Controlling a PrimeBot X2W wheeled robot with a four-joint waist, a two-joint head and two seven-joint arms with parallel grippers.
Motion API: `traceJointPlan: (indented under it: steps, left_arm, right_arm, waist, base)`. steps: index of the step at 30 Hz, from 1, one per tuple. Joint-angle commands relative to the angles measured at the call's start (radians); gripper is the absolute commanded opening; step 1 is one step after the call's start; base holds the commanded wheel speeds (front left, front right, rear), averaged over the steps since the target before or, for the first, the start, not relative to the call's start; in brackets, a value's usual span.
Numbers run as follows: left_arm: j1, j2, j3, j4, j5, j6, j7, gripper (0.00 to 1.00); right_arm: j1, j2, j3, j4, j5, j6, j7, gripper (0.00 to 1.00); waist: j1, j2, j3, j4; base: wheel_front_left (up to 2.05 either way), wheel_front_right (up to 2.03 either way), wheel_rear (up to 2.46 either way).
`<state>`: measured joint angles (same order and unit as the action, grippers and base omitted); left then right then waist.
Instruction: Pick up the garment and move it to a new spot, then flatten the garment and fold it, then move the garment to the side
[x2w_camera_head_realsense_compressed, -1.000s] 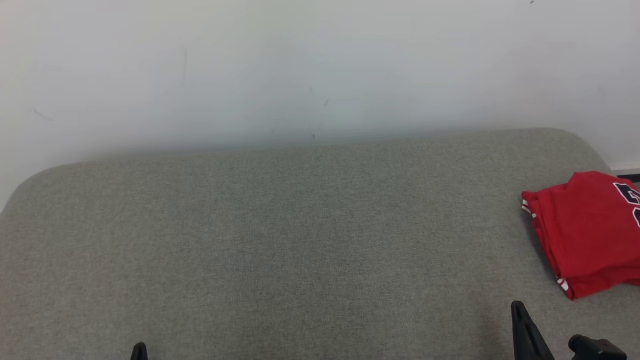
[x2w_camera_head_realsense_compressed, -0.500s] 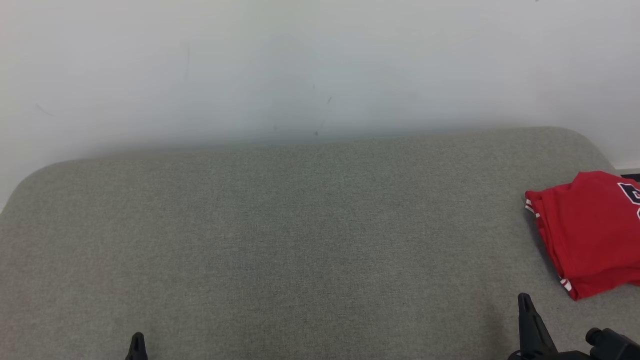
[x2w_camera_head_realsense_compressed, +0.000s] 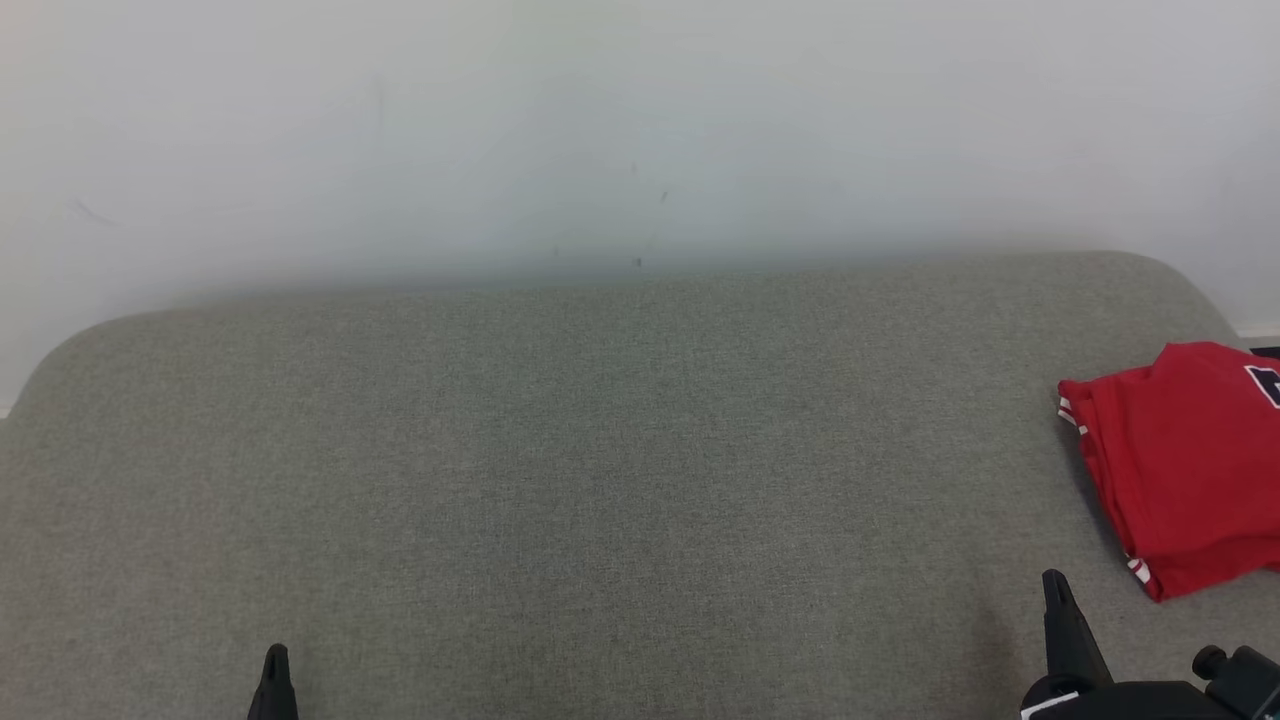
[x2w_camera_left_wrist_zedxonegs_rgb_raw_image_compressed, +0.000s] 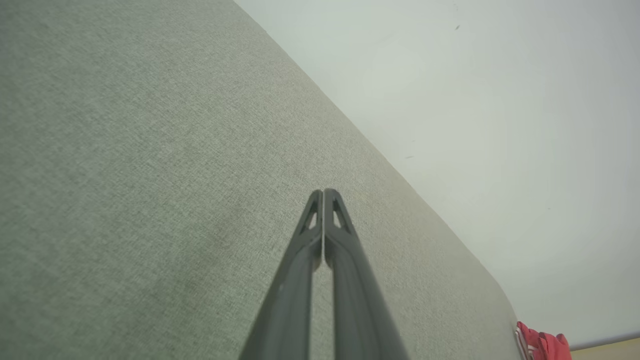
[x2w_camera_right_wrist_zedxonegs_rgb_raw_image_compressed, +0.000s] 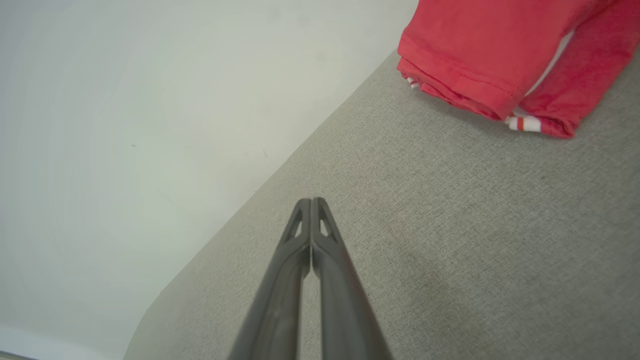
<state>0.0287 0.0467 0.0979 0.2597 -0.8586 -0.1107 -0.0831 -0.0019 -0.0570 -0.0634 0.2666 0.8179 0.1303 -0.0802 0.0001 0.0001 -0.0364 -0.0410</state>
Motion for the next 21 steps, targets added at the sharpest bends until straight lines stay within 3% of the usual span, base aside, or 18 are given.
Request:
traceJointPlan:
  steps: [1,21]
  left_arm:
    - [-0.029,0.003,0.004,-0.015,-0.039,-0.004,0.009,0.0]
    - [-0.065,0.004,0.008,-0.016,-0.256,-0.01,0.067,0.0]
  right_arm:
    - [-0.025,-0.001,-0.005,-0.015,0.042,0.0,0.008,0.0]
    - [-0.052,0.001,-0.019,-0.018,0.27,0.0,0.065,0.0]
  waist:
    - [-0.0001,-0.0001,0.001,0.001]
    - [-0.0001,-0.0001,0.01,0.01]
  base:
    - [0.0,0.0,0.0]
    - [0.0,0.0,0.0]
